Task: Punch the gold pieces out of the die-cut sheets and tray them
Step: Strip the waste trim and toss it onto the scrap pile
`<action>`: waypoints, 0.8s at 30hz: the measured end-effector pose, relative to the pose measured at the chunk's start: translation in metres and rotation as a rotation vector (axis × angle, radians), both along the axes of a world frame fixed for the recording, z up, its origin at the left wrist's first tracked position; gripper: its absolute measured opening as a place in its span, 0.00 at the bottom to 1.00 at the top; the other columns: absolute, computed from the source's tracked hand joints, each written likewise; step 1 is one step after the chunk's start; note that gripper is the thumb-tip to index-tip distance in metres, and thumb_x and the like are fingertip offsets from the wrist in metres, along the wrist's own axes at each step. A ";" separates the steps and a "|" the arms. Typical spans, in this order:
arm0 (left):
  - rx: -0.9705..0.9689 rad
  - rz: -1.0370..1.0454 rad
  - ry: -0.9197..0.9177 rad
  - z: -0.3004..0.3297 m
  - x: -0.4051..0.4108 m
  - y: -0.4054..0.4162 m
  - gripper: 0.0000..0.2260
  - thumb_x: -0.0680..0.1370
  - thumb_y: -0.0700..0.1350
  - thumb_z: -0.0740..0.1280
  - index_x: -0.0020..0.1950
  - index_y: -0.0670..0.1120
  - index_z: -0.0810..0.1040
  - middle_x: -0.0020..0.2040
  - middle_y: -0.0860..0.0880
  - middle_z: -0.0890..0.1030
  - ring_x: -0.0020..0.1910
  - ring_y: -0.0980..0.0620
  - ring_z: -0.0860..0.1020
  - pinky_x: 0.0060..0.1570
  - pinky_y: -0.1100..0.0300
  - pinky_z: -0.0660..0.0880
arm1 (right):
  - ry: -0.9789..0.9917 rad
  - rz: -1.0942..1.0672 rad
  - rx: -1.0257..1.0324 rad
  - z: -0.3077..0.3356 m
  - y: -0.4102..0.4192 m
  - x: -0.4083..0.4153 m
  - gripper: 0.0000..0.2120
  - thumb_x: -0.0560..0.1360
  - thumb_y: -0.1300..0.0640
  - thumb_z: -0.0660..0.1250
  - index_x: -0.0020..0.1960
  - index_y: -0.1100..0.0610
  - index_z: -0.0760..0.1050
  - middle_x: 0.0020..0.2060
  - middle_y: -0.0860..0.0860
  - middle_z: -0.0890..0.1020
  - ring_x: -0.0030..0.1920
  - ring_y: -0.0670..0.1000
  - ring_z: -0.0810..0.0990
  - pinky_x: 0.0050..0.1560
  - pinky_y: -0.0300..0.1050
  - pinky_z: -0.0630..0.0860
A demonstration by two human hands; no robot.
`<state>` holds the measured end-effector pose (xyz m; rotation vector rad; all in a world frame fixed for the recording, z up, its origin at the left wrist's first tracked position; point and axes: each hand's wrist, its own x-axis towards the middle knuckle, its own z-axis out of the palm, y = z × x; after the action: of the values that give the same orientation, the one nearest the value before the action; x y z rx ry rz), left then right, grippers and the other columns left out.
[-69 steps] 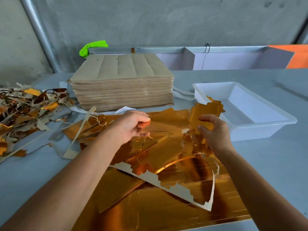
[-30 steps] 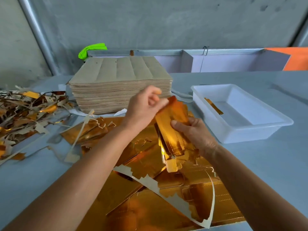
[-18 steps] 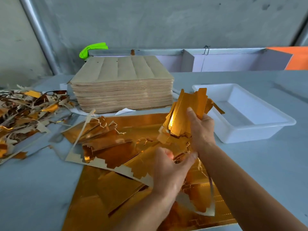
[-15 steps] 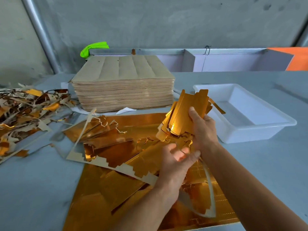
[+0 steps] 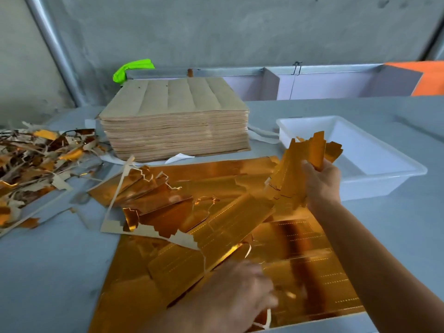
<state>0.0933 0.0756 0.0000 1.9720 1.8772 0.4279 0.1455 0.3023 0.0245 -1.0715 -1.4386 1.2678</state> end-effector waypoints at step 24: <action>0.216 0.404 -0.148 0.044 -0.061 0.041 0.09 0.77 0.46 0.66 0.57 0.49 0.78 0.50 0.57 0.79 0.52 0.58 0.79 0.50 0.70 0.74 | 0.011 0.287 -0.321 -0.035 0.001 0.006 0.14 0.76 0.57 0.69 0.59 0.51 0.71 0.46 0.52 0.82 0.37 0.54 0.85 0.31 0.47 0.79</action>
<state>0.0320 0.1169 0.0443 1.6204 2.2073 0.8984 0.1517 0.3036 -0.0106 -1.0881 -1.4491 1.7523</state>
